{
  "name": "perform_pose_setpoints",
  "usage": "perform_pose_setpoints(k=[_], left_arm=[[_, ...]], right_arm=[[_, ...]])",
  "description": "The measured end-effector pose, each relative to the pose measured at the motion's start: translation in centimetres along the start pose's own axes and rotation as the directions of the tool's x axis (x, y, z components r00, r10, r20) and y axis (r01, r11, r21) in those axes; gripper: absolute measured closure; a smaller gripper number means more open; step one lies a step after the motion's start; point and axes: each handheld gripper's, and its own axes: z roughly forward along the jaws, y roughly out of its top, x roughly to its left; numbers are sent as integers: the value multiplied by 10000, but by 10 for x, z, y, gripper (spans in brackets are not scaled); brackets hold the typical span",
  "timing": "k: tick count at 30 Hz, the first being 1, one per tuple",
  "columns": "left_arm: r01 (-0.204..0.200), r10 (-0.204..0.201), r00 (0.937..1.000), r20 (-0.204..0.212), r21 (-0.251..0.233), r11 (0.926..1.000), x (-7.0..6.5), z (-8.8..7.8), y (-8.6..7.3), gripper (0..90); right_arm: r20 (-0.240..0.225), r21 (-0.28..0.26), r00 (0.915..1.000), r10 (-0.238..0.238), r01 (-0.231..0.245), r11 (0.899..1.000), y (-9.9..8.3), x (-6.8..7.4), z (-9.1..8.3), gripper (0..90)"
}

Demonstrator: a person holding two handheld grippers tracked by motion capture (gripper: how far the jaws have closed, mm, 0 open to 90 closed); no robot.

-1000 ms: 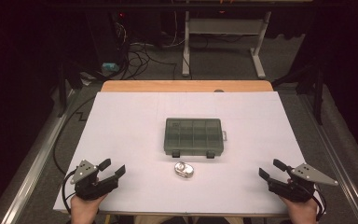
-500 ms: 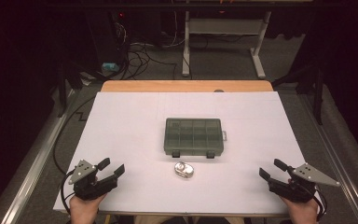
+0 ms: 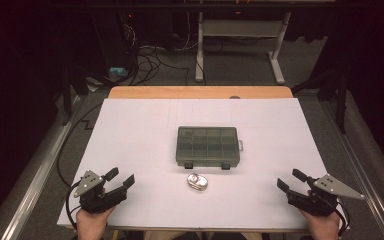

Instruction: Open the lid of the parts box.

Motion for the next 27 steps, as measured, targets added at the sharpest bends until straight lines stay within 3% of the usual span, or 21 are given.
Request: perform_pose_setpoints(k=[18,27], left_arm=[[-46,47,9996,283,-36,10000,-1,9,4,338],[-190,188,9991,372,48,9998,-6,15,7,338]], right_arm=[[-213,124,9998,46,-44,9999,3,2,10,327],[-375,-124,9993,-60,55,9999,7,4,15,342]])
